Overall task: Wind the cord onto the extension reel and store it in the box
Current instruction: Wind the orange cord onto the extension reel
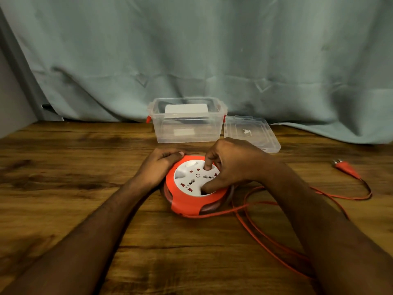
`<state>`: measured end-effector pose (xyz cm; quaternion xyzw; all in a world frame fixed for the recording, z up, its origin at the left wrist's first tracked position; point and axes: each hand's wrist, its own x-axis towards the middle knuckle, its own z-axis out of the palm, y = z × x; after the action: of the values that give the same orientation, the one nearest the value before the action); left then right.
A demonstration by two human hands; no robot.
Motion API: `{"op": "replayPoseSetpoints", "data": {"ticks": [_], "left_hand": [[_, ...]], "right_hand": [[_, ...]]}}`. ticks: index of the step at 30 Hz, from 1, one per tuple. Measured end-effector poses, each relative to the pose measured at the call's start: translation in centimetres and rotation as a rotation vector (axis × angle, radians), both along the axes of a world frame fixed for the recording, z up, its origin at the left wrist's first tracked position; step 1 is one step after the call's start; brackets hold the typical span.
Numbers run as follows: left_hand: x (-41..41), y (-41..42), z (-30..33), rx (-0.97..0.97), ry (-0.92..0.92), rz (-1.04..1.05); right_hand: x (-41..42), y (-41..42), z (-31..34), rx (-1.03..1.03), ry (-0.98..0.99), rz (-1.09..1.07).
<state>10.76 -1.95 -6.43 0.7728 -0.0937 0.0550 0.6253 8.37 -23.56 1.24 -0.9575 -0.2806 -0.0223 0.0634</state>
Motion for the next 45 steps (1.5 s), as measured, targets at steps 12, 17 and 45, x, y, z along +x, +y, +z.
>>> {"op": "replayPoseSetpoints", "data": {"ticks": [12, 17, 45], "left_hand": [[0.3, 0.1, -0.3, 0.009, -0.015, 0.000], [0.2, 0.2, -0.2, 0.033, -0.005, 0.023], [0.2, 0.4, 0.1, -0.004, 0.058, -0.031]], "right_hand": [[-1.1, 1.7, -0.5, -0.024, -0.070, 0.080], [-1.1, 1.5, -0.3, 0.000, -0.064, 0.097], [-0.3, -0.4, 0.9, 0.045, 0.109, 0.037]]}}
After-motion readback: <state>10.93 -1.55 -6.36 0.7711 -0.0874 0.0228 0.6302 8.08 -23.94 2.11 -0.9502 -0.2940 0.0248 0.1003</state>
